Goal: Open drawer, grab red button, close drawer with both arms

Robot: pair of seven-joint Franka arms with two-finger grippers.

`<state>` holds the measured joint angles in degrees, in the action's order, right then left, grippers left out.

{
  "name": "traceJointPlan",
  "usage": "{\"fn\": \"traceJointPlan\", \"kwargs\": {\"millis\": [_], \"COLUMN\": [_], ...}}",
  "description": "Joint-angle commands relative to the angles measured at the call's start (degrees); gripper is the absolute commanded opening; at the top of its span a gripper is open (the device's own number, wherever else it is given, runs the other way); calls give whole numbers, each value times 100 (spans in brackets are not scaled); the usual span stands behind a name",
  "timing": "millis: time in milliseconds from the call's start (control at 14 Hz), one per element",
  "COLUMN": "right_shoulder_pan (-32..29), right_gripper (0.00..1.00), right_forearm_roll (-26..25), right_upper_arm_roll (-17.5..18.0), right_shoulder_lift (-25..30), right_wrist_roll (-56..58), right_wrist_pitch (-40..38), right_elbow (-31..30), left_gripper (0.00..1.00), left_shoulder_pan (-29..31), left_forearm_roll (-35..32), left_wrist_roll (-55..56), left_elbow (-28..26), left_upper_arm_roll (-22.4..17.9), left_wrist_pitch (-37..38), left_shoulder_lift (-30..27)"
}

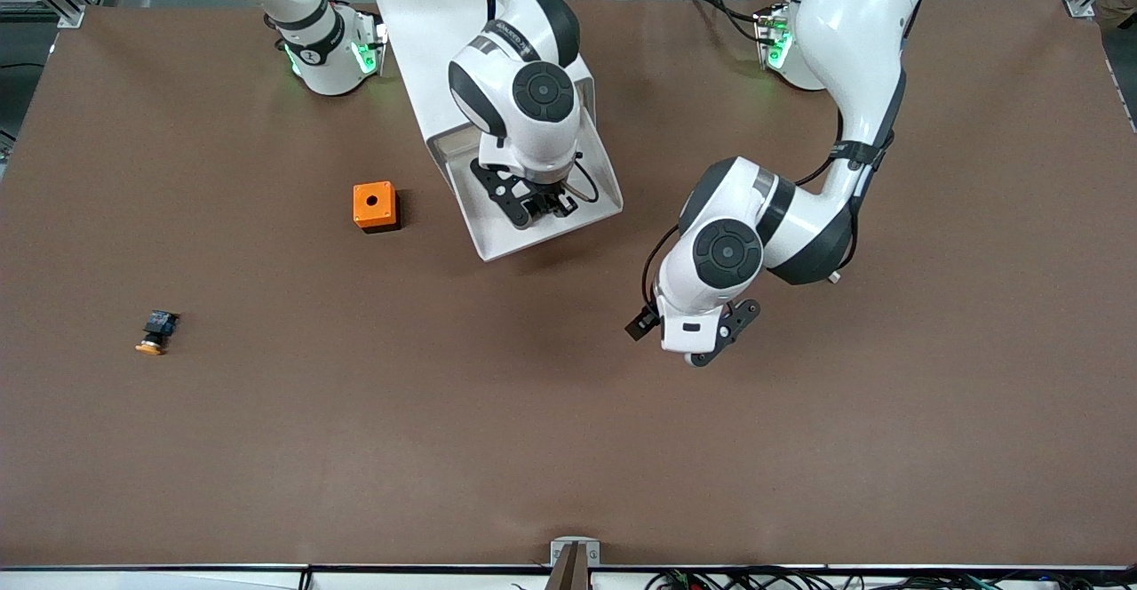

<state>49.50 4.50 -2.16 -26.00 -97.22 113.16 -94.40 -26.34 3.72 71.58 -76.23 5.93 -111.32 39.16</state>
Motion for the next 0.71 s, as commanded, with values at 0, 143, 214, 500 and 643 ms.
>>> {"fn": "traceJointPlan", "kwargs": {"millis": [0, 143, 214, 500, 643], "right_shoulder_pan": [-2, -81, -116, -344, -598], "right_gripper": [0, 0, 0, 0, 0], "right_forearm_roll": [-45, -45, -45, -45, -37], "right_upper_arm_roll": [-48, -48, -48, -48, -48], "right_shoulder_lift": [33, 42, 42, 103, 304], "right_wrist_roll": [-7, -7, 1, 475, 1000], "right_wrist_pitch": [-66, -214, -328, -917, -1399], "right_elbow": [149, 324, 430, 694, 703], "left_gripper": [100, 100, 100, 100, 100], "left_shoulder_pan": [-38, -47, -56, -135, -152], "left_forearm_roll": [-126, -126, -126, -205, -205], "left_wrist_roll": [128, 128, 128, 146, 67], "left_elbow": [-147, -138, -138, -138, -138], "left_upper_arm_roll": [22, 14, 14, 5, 31], "left_wrist_pitch": [-92, -92, -92, -92, -92], "left_shoulder_lift": [-119, -119, -119, -102, -102]}}
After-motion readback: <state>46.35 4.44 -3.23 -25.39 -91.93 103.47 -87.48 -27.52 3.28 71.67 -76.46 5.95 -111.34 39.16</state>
